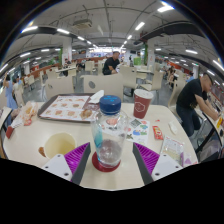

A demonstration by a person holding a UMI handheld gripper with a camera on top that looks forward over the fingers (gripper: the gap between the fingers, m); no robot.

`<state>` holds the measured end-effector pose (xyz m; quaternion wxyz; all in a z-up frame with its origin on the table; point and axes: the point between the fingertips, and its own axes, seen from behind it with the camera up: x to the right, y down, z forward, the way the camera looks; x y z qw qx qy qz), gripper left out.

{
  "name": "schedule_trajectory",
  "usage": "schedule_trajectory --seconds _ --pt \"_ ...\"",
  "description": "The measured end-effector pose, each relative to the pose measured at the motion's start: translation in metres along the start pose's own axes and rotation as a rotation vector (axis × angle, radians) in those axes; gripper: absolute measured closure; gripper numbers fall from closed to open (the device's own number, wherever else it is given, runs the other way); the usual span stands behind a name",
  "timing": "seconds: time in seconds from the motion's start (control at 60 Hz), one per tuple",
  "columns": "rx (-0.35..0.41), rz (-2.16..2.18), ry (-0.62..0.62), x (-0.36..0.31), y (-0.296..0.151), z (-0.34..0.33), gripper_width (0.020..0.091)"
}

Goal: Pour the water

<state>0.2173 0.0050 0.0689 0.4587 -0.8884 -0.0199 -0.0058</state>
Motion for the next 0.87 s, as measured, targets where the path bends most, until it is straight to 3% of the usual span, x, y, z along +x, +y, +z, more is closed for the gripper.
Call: schedule_trajectory --seconds 0.217,0.483,0.867 --pt "-0.043 -0.044 0.076 0.001 0.015 -0.072 0.0255" --pt "-0.094 0.008 0.065 -0.039 0.033 -0.163 0.0253" --pt "-0.075 -0.026 0.058 -0.06 0.031 -0.198 0.0252"
